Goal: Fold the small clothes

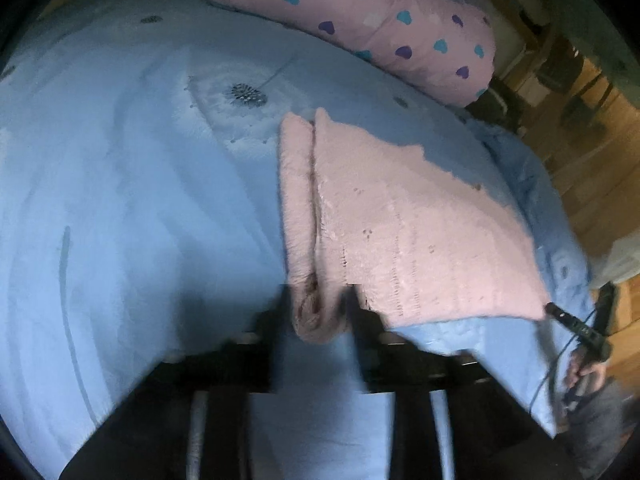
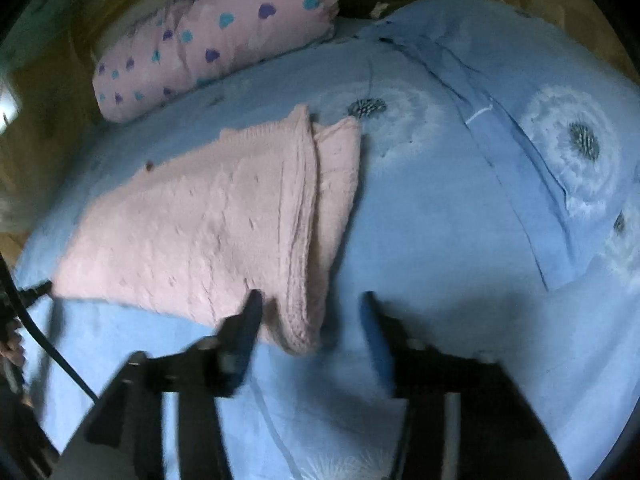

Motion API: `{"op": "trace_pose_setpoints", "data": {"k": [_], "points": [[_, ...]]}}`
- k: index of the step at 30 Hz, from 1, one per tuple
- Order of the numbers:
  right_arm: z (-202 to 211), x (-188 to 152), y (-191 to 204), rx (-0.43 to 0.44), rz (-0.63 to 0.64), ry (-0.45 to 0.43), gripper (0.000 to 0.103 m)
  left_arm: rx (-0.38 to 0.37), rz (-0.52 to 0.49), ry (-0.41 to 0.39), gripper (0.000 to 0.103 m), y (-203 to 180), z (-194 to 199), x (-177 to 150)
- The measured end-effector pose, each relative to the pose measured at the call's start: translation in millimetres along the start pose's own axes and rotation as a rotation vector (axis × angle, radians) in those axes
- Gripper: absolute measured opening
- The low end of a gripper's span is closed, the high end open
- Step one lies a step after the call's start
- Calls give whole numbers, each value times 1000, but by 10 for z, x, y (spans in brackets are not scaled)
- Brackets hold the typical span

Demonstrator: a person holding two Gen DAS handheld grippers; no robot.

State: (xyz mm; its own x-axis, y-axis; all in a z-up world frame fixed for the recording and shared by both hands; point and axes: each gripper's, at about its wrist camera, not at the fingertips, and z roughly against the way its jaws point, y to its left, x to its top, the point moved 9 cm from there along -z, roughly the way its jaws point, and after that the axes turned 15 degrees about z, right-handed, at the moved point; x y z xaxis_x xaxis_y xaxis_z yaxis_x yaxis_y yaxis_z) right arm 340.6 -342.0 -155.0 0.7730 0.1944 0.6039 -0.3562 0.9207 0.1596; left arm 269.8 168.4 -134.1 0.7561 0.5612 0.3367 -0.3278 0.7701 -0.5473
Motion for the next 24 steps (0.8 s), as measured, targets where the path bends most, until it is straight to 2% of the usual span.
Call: {"op": "trace_pose_setpoints", "data": {"k": [2,5,10,13,18,21,24], "points": [[14,42,-19,81,-67,-32,71,-33,12,-10,50,-54,18,20],[-70,34,-32,164,-154,-27,72,-5,18,14,53,-44,-121,6],[-307,-90,-19,176,-176,45,72,-10,78,89,53,77,-407,-41],[-352,-61,-10,194,-180,33,73,-60,123,88,53,84,-424,53],[-470,63,-83,297,-281,-24,73,-143,221,107,53,114,-514,234],[-540,147,-133,338,-329,-40,73,-165,233,103,53,111,-541,310],[-600,257,-160,342,-331,-51,73,-176,228,84,53,95,-581,386]]}}
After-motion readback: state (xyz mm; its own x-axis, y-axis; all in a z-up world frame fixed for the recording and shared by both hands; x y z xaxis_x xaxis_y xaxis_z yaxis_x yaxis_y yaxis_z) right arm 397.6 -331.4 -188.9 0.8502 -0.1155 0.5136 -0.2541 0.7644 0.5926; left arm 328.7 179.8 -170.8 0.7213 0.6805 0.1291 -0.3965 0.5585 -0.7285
